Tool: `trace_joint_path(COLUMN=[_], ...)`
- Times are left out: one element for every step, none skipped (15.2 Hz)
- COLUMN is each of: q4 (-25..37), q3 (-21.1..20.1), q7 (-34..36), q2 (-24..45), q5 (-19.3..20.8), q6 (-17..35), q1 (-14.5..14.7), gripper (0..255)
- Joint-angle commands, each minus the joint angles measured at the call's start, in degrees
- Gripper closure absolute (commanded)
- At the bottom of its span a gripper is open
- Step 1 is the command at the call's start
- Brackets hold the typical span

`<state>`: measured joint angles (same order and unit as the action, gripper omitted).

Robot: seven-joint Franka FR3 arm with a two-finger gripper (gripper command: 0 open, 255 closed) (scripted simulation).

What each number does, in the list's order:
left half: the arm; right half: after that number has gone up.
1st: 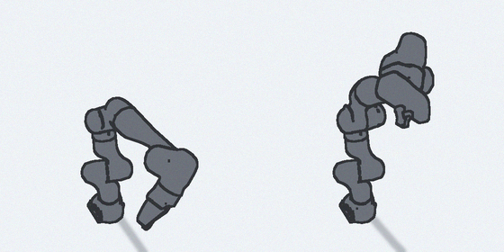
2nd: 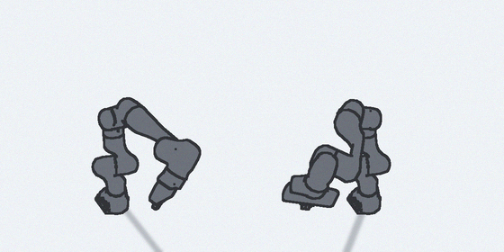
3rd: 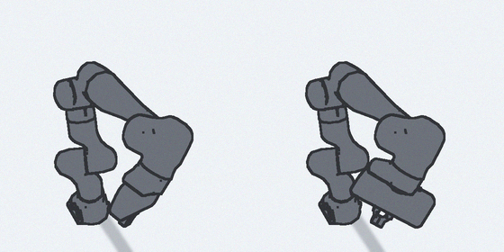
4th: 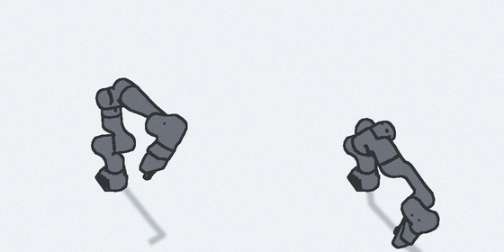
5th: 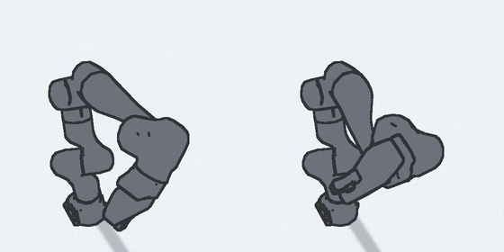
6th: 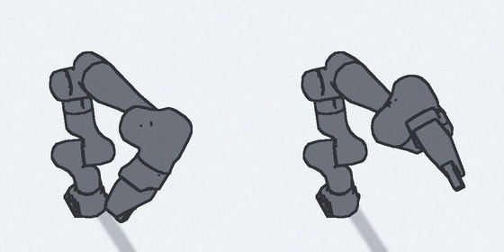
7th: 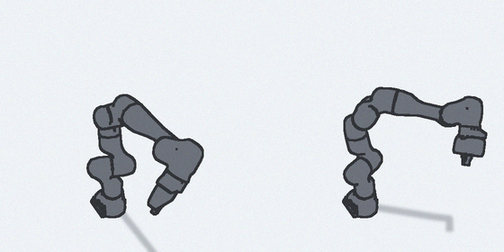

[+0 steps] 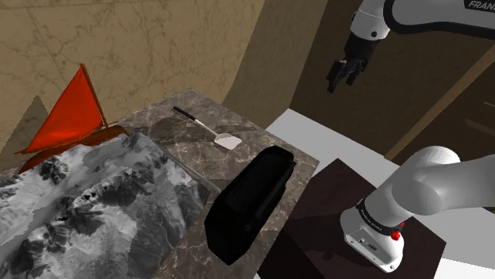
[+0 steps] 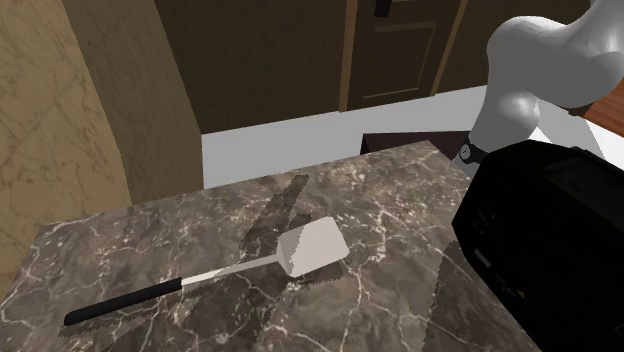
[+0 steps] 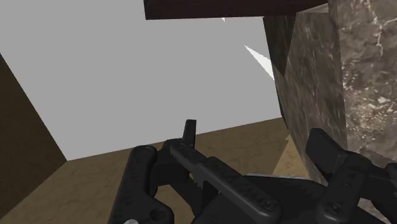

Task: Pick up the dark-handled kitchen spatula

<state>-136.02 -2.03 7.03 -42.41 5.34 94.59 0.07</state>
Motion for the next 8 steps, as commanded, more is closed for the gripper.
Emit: trace_joint_path(q4=[0.00,0.24,0.53,0.88,1.29,1.76,2.29,2.87], q3=[0.00,-0.62,-1.23,-1.85,-2.46,-3.08,-3.70,-4.32], q7=[0.00,0.45,0.89,1.32,1.74,2.15,2.55,2.94], q2=[0.00,1.42,2.88,4.36,5.88,7.42,8.99,10.58], q5=[0.00,-0.55,-1.07,-1.56,-2.02,-2.46,-2.86,-3.23], q6=[0.00,1.20,2.39,3.55,4.70,5.82,6.91,7.98], q1=[0.00,0.48,0.95,1.41,1.87,2.30,2.71,3.11], gripper=[0,0,0,0,0,0,0,0])
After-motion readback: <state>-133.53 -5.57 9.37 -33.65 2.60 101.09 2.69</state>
